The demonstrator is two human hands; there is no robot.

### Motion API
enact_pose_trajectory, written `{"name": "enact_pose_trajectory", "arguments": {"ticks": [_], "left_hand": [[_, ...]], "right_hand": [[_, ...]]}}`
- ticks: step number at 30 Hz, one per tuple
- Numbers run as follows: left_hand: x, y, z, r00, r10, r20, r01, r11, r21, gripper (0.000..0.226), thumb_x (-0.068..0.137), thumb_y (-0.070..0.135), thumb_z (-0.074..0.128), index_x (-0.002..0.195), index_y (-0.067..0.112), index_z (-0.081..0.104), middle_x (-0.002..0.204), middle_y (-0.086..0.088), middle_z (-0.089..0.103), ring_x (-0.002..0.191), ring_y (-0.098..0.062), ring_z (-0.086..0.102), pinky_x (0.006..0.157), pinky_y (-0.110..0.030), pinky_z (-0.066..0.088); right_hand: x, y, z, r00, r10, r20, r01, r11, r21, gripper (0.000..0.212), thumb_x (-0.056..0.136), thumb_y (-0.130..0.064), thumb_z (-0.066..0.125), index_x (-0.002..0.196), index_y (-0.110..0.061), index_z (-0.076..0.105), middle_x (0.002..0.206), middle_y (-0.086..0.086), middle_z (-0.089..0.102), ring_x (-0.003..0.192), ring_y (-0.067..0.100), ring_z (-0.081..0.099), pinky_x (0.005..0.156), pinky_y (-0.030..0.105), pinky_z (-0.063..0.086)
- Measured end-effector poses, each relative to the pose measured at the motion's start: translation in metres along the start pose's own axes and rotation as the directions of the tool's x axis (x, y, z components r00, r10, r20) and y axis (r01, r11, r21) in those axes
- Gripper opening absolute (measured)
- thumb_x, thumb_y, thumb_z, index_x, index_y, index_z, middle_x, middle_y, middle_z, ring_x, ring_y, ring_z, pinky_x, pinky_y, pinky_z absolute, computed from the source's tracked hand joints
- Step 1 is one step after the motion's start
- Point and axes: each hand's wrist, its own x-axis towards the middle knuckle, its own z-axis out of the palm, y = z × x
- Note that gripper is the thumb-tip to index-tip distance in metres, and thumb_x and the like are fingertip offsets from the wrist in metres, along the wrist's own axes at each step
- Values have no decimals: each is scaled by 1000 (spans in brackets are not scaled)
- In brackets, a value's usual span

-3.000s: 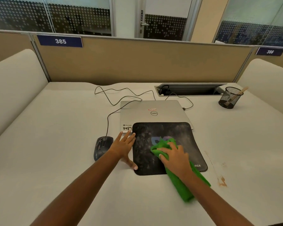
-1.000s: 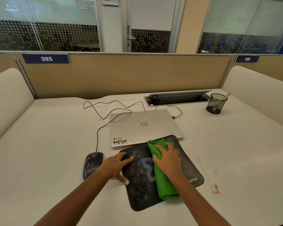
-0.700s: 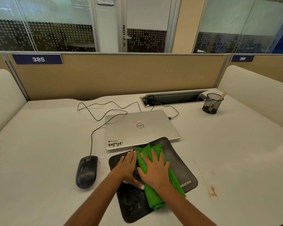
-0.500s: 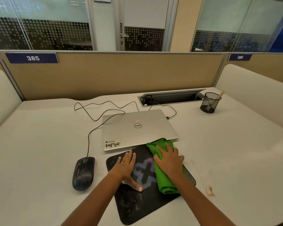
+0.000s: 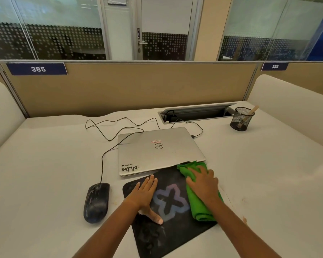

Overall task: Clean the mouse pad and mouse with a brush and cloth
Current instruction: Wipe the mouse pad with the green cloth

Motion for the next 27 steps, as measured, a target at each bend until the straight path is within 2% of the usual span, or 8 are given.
{"name": "enact_pose_trajectory", "arguments": {"ticks": [2,6,8,14,16,22,24,27], "left_hand": [[1,0,0,1000,2,10,-2,1000,12,129,70,57,69,144,7,-24,153,-9,-29,142,-24,-24,117,-42,-12],[4,0,-1,1000,-8,15,7,999,53,131,68,60,69,144,7,-23,153,-9,-30,142,-24,-24,118,-43,-12],[4,0,-1,1000,-7,11,6,999,52,132,67,61,69,144,7,-23,153,-8,-29,143,-24,-24,118,-43,-11],[3,-1,0,1000,0,-2,0,1000,20,129,69,58,69,144,9,-23,154,-7,-28,143,-24,-23,117,-41,-12],[4,0,-1,1000,-5,7,5,1000,26,129,69,59,69,144,9,-24,153,-7,-28,143,-24,-23,117,-42,-12],[2,2,-3,1000,-5,17,4,999,54,130,68,60,70,145,9,-22,152,-9,-31,142,-26,-24,119,-44,-11],[1,1,-3,1000,-8,10,8,999,40,130,68,59,70,144,8,-22,153,-9,-29,143,-25,-23,119,-43,-10],[2,1,0,1000,-10,4,9,1000,21,128,70,56,70,145,8,-22,154,-7,-26,143,-24,-22,118,-43,-10]], "right_hand": [[-5,-12,3,1000,22,-16,-22,1000,-5,48,92,-44,38,138,-33,34,147,1,30,126,30,32,99,41,34],[-37,-49,26,963,-270,-4,270,963,-16,48,89,-45,39,136,-35,36,144,-2,33,126,29,31,96,41,33],[-29,-44,21,948,-319,7,319,948,-17,47,87,-46,40,133,-37,40,143,-4,36,125,27,33,95,40,34],[3,-10,-2,1000,-19,8,19,1000,8,44,93,-42,39,135,-31,40,145,-1,33,126,29,33,98,41,36],[-8,-27,3,1000,-30,4,30,1000,2,45,92,-42,39,136,-30,39,145,1,32,127,31,31,99,42,35],[-45,-47,25,952,-307,-15,307,951,35,45,86,-46,42,130,-36,43,140,-7,37,120,25,34,93,38,36],[-32,-31,17,965,-261,1,260,964,52,43,87,-45,43,129,-36,45,141,-7,38,121,24,35,95,38,38],[-9,-2,1,998,-52,27,49,996,80,44,90,-42,42,133,-32,43,144,-2,35,124,27,34,98,41,38]]}}
